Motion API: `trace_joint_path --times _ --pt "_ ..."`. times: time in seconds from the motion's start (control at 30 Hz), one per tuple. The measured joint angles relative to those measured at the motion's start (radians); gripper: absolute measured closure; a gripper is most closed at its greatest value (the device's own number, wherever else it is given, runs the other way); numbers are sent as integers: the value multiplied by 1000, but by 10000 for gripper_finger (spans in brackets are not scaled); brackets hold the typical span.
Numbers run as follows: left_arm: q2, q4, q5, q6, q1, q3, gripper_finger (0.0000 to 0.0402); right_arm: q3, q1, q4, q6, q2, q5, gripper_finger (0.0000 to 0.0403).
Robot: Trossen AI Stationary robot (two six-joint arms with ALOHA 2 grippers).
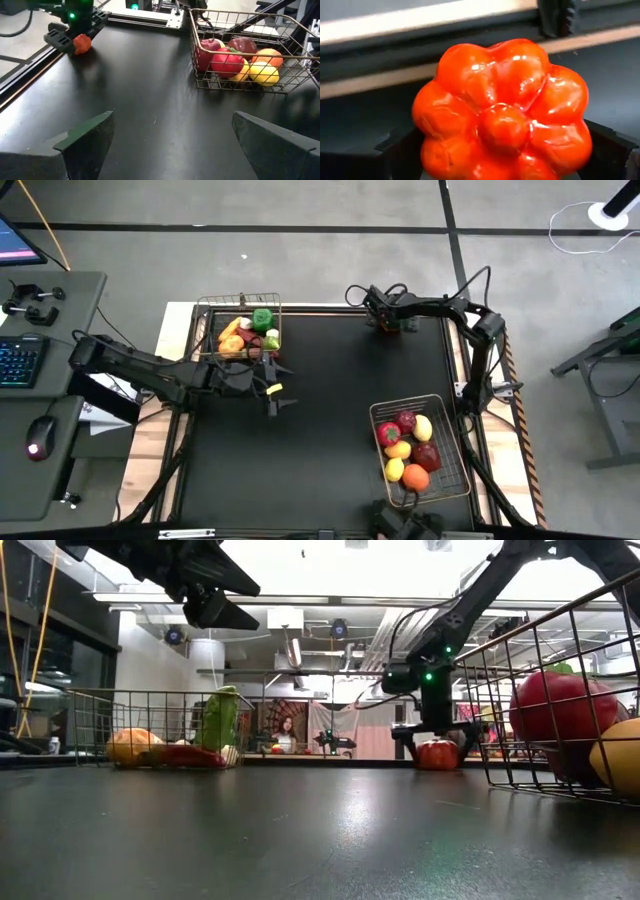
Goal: Sort produce into baskets
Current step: Put the orange pumpkin into the top wire basket
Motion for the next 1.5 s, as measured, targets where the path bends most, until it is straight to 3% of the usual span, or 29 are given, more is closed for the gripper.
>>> trace_joint_path --times 0.43,0.73,1.0,1.23,1.5 --pt "0 -5 3 -5 0 0 9 0 -4 50 -3 5 73 8" --pt "0 -5 3 -8 0 0 9 1 -13 37 -9 5 81 63" --pt "0 -30 3 1 0 0 9 2 7 -7 -171 -6 79 63" --pt "0 -35 3 2 0 0 9 2 86 -69 -298 -116 133 63" --pt "0 -35 2 1 0 0 9 2 219 -6 -378 -318 163 63"
